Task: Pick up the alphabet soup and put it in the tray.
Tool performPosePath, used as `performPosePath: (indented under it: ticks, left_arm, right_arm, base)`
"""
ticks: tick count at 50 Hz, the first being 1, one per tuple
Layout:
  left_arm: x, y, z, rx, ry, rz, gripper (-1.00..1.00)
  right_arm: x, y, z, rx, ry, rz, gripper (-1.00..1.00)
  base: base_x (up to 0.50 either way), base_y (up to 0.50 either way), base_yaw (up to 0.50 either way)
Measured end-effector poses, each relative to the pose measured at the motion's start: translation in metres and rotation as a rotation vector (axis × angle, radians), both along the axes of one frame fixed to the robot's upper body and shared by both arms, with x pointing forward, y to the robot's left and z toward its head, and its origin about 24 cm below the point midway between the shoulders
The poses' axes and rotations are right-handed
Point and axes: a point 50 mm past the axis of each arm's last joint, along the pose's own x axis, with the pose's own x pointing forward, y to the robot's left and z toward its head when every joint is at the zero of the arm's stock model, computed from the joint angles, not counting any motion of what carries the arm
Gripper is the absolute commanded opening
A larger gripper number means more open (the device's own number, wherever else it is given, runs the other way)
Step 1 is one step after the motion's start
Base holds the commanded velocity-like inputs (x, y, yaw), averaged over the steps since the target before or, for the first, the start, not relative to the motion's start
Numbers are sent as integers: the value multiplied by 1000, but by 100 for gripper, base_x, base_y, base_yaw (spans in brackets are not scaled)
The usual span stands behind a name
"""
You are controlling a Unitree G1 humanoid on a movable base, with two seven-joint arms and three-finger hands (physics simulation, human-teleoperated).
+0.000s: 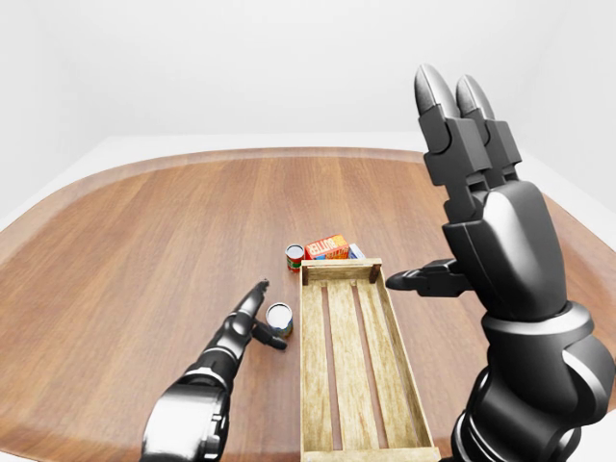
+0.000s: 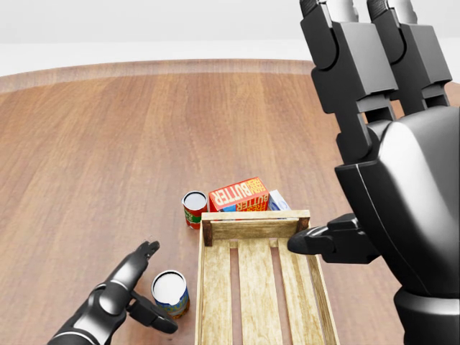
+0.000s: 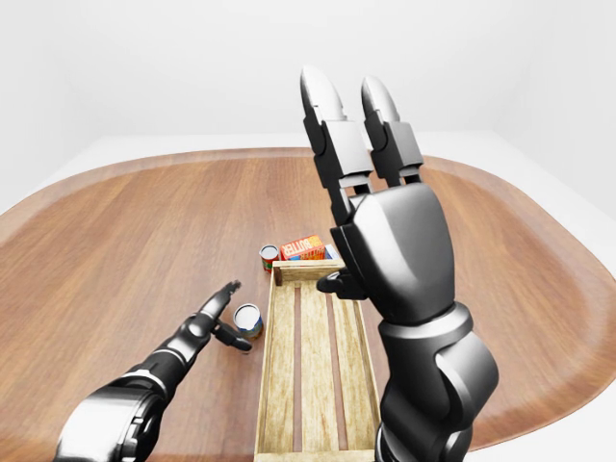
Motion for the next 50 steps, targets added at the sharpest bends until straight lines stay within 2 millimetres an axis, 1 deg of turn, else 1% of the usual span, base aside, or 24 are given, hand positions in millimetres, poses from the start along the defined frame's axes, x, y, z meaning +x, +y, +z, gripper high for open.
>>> performPosePath:
  ticks: [1,33,50]
  left_arm:
    - [0,0,0,-1,0,1,-100]
    - [-4,0,-5,-12,30,-5,-100]
    - [3,-1,3,-14,8,-15,-100]
  right_arm:
    - [0,0,0,0,0,0,100]
    - [0,1,1,-6,-4,-1,100]
    - [-2,1,3,-15,-6,-9,100]
  base:
    - [0,0,0]
    - [0,0,0]
    - [0,0,0]
